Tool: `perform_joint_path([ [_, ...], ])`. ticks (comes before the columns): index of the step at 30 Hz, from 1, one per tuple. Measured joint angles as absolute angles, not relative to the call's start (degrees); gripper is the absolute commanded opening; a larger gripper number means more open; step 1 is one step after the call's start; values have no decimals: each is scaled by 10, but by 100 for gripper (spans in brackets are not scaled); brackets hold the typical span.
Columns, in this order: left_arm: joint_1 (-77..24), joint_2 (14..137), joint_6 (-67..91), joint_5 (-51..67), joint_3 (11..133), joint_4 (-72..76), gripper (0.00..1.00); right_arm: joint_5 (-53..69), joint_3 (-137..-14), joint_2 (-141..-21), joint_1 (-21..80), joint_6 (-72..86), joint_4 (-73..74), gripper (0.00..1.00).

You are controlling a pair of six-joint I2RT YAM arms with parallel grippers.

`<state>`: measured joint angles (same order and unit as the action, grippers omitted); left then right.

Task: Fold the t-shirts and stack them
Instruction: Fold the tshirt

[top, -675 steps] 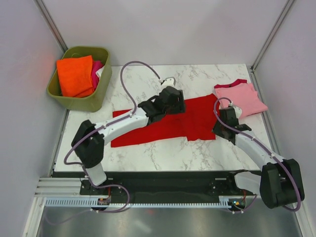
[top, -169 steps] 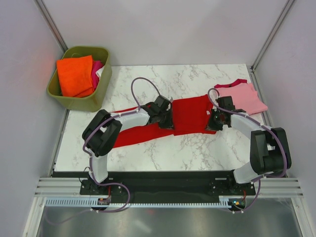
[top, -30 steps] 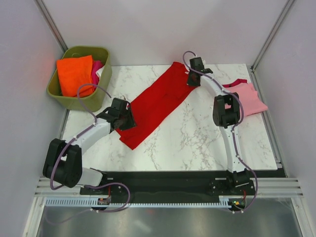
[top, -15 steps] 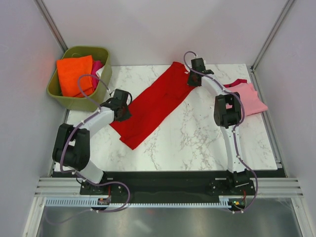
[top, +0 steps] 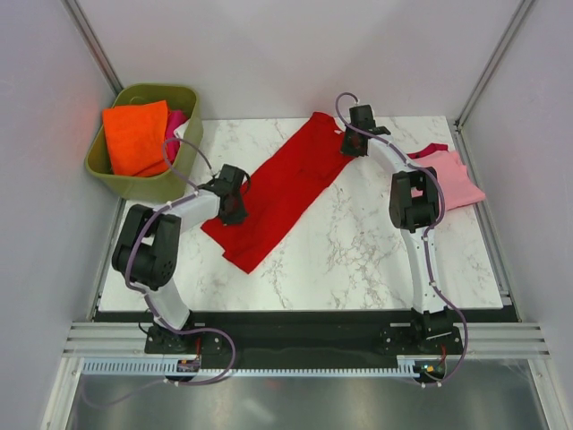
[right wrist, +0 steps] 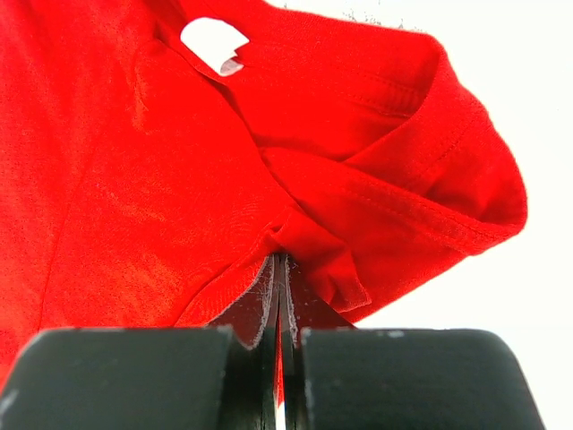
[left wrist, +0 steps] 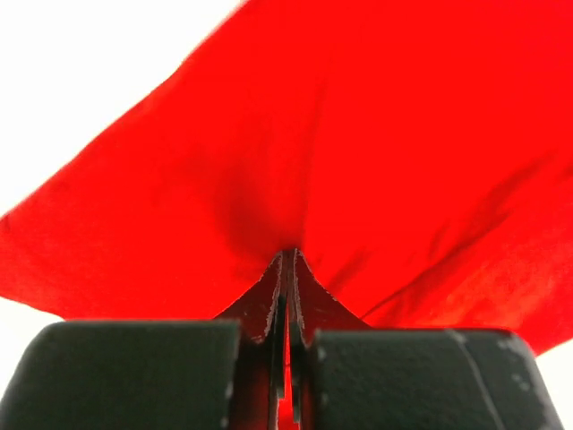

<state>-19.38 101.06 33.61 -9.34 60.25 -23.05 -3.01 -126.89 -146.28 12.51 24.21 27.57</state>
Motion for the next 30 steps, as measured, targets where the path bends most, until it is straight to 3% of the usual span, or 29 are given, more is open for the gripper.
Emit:
perform_joint_path([
  [15,-507,941,458,-68,514,-204,2,-22,-1270,-1463,124,240,278,0],
  [22,-573,926,498,-47,507,-202,5,-19,-1296,-1475,131,239,294,0],
  [24,-567,898,495,-36,506,-209,11,-20,-1305,-1480,135,238,293,0],
  [27,-529,845,482,-3,515,-210,33,-24,-1309,-1483,140,238,291,2],
  [28,-514,830,477,7,522,-209,48,-24,-1310,-1484,141,238,291,6],
  [29,-500,816,469,16,530,-209,50,-24,-1313,-1485,142,238,291,11],
  [30,-489,807,468,22,534,-208,51,-23,-1315,-1487,142,238,291,22],
])
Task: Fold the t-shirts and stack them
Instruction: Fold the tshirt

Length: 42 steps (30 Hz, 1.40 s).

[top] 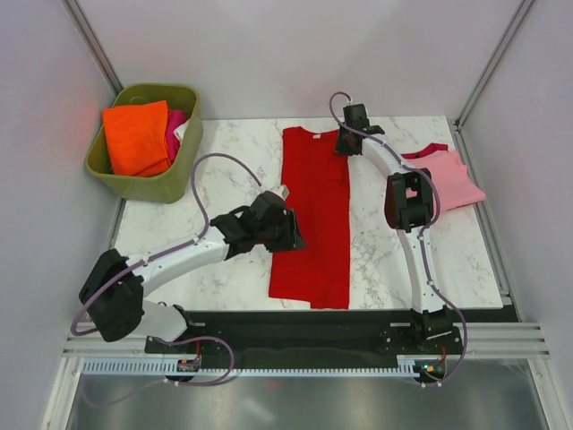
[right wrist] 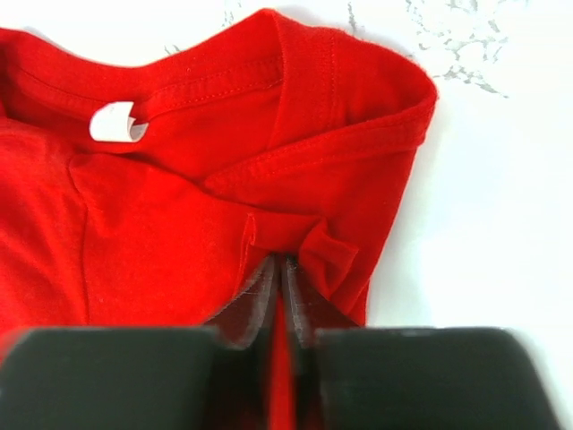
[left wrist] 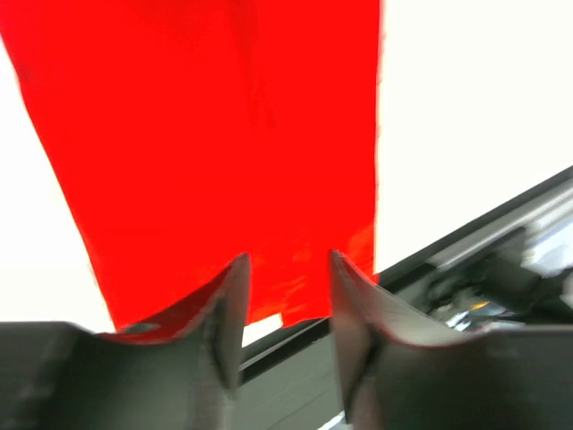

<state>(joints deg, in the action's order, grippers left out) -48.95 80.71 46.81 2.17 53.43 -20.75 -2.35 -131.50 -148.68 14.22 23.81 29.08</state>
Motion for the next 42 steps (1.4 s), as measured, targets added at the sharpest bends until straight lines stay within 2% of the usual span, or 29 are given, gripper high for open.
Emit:
perform_joint_path([
  [5,-392,773,449,79,545,-201,51,-7,-1324,-1490,144,243,288,43],
  [10,-309,810,427,99,567,-202,53,7,-1322,-1486,146,241,283,48],
  [18,-289,893,406,107,635,-196,53,32,-1254,-1399,150,224,280,52],
  [21,-286,920,404,107,653,-193,53,35,-1213,-1339,153,220,272,42],
  [23,-286,936,402,106,661,-191,52,39,-1172,-1289,157,219,262,29],
  [24,-286,941,400,106,661,-190,52,41,-1152,-1268,158,219,259,20],
  [29,-284,948,396,106,660,-191,50,42,-1028,-1163,168,222,232,0],
  [34,-283,948,393,106,652,-183,49,46,-964,-1152,171,229,223,0],
  [42,-283,940,388,106,640,-182,49,32,-955,-1228,170,230,214,0],
])
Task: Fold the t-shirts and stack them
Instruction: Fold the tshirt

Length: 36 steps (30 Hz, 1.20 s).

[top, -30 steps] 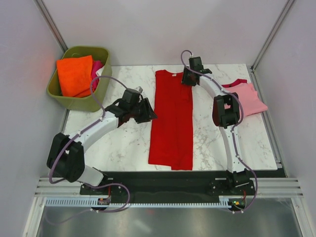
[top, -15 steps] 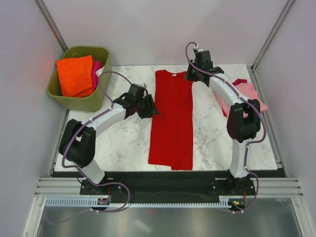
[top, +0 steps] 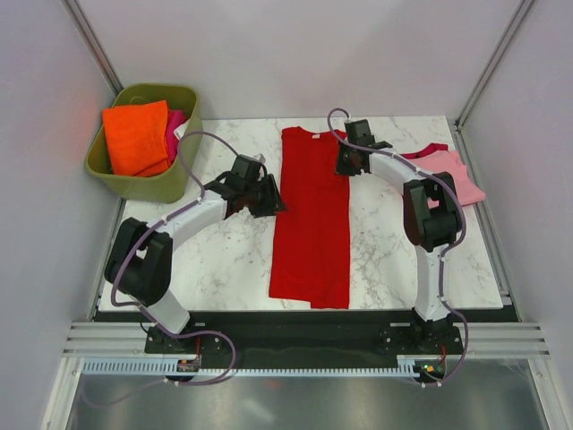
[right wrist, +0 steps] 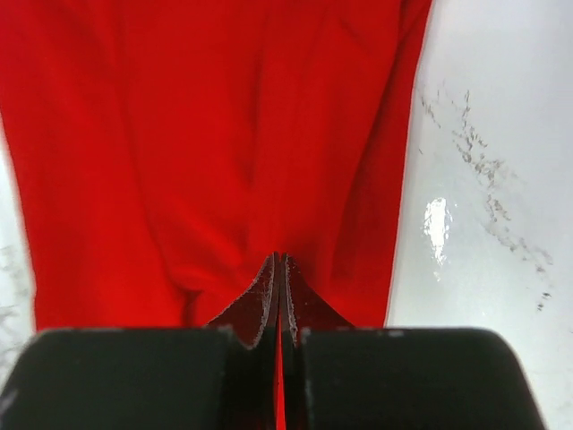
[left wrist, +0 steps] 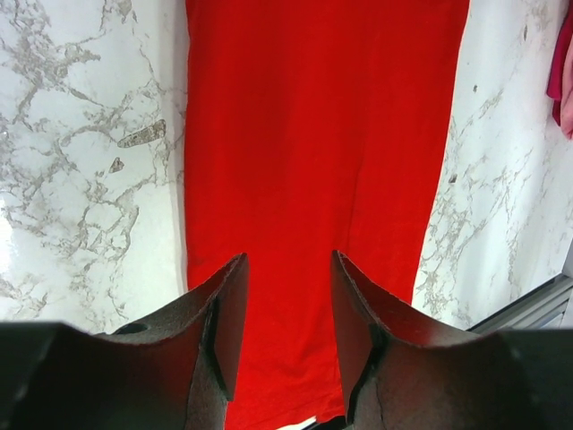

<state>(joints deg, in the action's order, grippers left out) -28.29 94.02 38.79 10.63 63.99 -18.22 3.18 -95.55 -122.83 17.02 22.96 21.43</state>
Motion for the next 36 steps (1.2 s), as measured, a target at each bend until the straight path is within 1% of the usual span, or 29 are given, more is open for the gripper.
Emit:
perform_joint_path([
  [5,-281,936,384,106,633,-180,48,15,-956,-1271,170,239,217,0],
  [13,-279,936,380,104,626,-179,49,3,-960,-1272,171,242,218,0],
  [14,-279,936,380,102,625,-179,51,2,-960,-1272,171,242,218,2],
  [15,-279,936,379,101,625,-179,53,2,-960,-1272,171,242,218,9],
  [16,-279,936,378,100,623,-179,56,1,-961,-1272,171,241,218,12],
  [18,-279,934,373,95,618,-178,59,1,-962,-1271,171,238,221,19],
  [21,-279,922,368,82,604,-179,60,1,-963,-1262,171,233,232,23],
  [25,-279,903,363,66,591,-180,61,-2,-937,-1211,173,227,238,30],
  [27,-279,897,360,60,586,-180,61,-5,-899,-1164,176,225,235,33],
  [31,-279,896,358,47,576,-183,61,-15,-802,-1072,183,225,220,32],
  [33,-279,901,356,44,576,-182,61,-17,-765,-1046,185,225,218,30],
  [36,-278,923,352,39,584,-183,60,-18,-726,-1039,185,225,214,31],
])
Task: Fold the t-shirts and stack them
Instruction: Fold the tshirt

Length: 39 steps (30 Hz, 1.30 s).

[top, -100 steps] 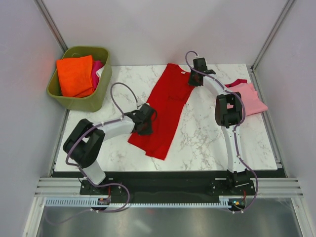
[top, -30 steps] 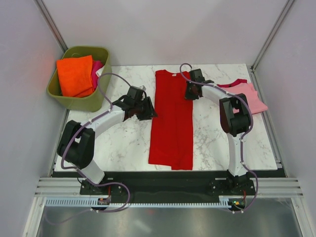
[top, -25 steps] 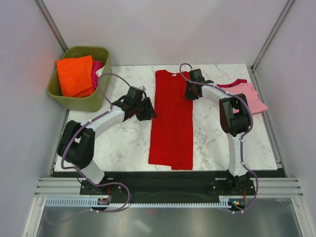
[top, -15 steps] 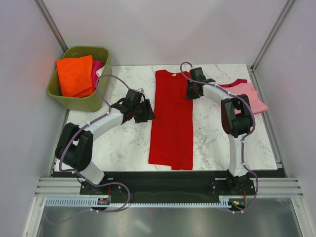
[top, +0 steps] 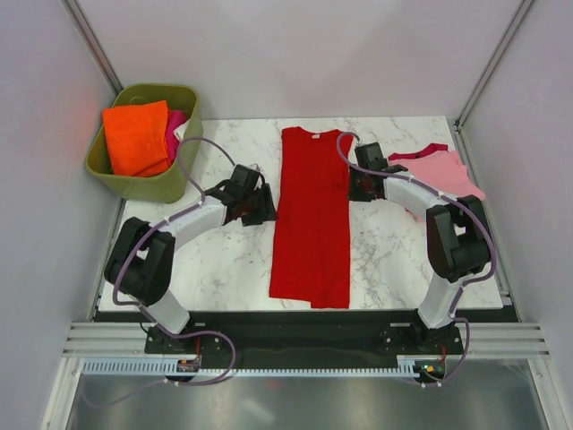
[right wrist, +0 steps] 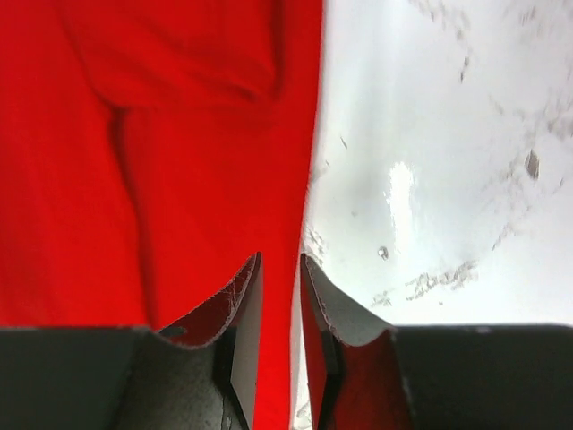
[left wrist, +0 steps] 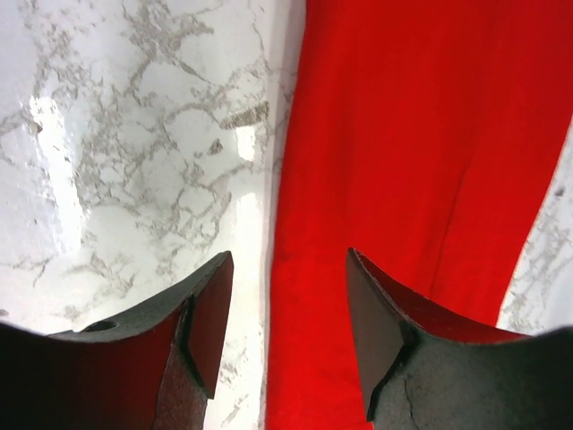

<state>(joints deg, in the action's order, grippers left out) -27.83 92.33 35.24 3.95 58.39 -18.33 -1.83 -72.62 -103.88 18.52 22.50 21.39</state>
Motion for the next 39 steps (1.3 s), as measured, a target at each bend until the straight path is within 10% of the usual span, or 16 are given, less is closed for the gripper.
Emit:
perform_joint_path([
  [13,-273,1064,350,36,696,-187,49,-18,-707,-1094,185,229,200,31],
  [20,-273,1116,351,43,731,-187,25,-18,-731,-1118,185,235,188,5],
  [27,-267,1175,351,48,798,-186,11,-18,-777,-1155,183,240,182,0],
  [32,-262,1185,352,51,810,-178,29,-15,-786,-1162,180,246,175,37],
  [39,-261,1086,354,56,685,-149,64,-15,-663,-1073,185,253,143,44],
])
